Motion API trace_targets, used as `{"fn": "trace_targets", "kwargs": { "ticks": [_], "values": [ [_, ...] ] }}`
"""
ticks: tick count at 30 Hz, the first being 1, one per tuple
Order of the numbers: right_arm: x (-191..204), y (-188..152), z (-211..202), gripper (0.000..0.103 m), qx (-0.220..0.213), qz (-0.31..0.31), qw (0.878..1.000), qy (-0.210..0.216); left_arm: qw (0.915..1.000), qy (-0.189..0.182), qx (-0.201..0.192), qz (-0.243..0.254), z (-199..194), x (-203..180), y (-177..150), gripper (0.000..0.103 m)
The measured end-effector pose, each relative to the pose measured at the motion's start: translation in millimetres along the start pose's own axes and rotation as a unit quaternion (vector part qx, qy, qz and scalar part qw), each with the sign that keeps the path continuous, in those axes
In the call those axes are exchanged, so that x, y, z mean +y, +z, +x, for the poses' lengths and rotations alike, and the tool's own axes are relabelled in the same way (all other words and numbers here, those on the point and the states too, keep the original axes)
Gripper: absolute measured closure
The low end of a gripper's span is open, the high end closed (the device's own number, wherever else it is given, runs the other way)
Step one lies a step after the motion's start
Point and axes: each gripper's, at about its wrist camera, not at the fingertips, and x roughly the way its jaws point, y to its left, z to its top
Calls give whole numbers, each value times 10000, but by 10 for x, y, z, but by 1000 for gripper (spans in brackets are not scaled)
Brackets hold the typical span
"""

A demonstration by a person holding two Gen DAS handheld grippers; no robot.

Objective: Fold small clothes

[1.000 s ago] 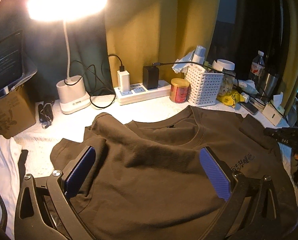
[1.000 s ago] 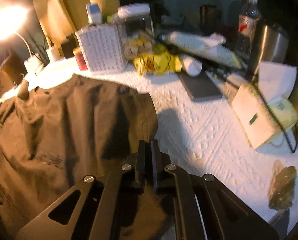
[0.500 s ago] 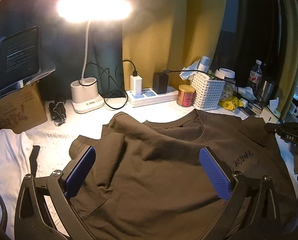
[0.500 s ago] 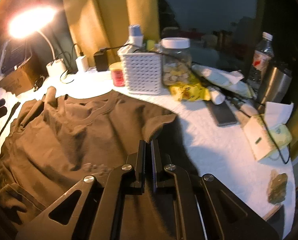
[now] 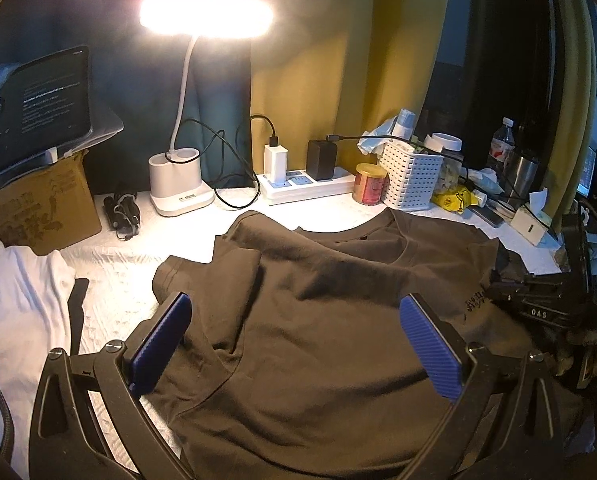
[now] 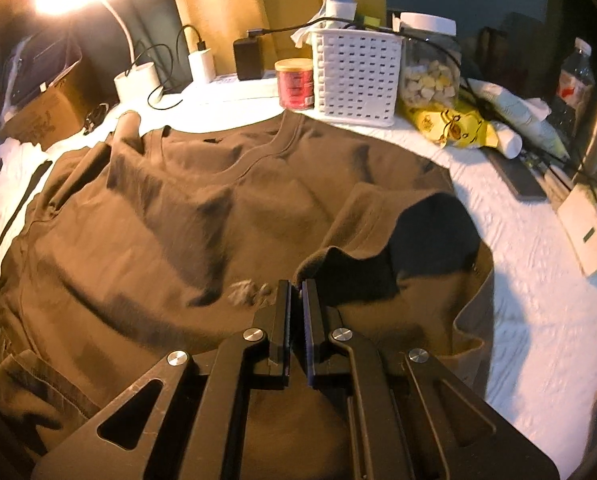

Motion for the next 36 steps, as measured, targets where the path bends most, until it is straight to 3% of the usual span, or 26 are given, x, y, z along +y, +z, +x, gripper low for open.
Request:
{"fn": "trace_targets", "kwargs": {
  "ticks": [4,6,8,13,18,22,27,28,29,30,36],
  "values": [
    [52,-41,-121,91,-1,-157,9997,166,10000,11,6,19,-17,-57,-13,1],
    [45,-66,-276,61,-151,-213,9996,115,10000,0,12,31,-19,-97,-13,1],
    [-29,-97,-439,51,-306,-191,9993,15,10000,-1,16,63,-14,-146,-4,1],
    [-549,-269,-710,51,-525,486,9968,-355,9998,2,106,162,47,-303,32,1],
    [-931,-403,-628,51,-337,1123,9928,-248,9994,3,136,331,81,-468,85,1],
    [-783,-391,-611,51,-376,849,9957,-8,9991,16,159,389,93,-538,102,1],
    [-597,-358,-462,52,-292,331,9989,-154,9988,27,220,428,102,-568,89,1],
    [-579,-361,-436,57,-268,261,9991,-176,9988,32,217,442,91,-570,87,1],
    [-558,-360,-411,80,-236,190,9993,-213,9987,40,209,458,78,-568,87,1],
    [-549,-361,-406,93,-226,145,9993,-250,9987,50,200,470,65,-563,86,1],
    [-217,-340,-598,93,-384,-486,9981,-64,9992,56,175,341,11,-473,68,1]
  ]
}}
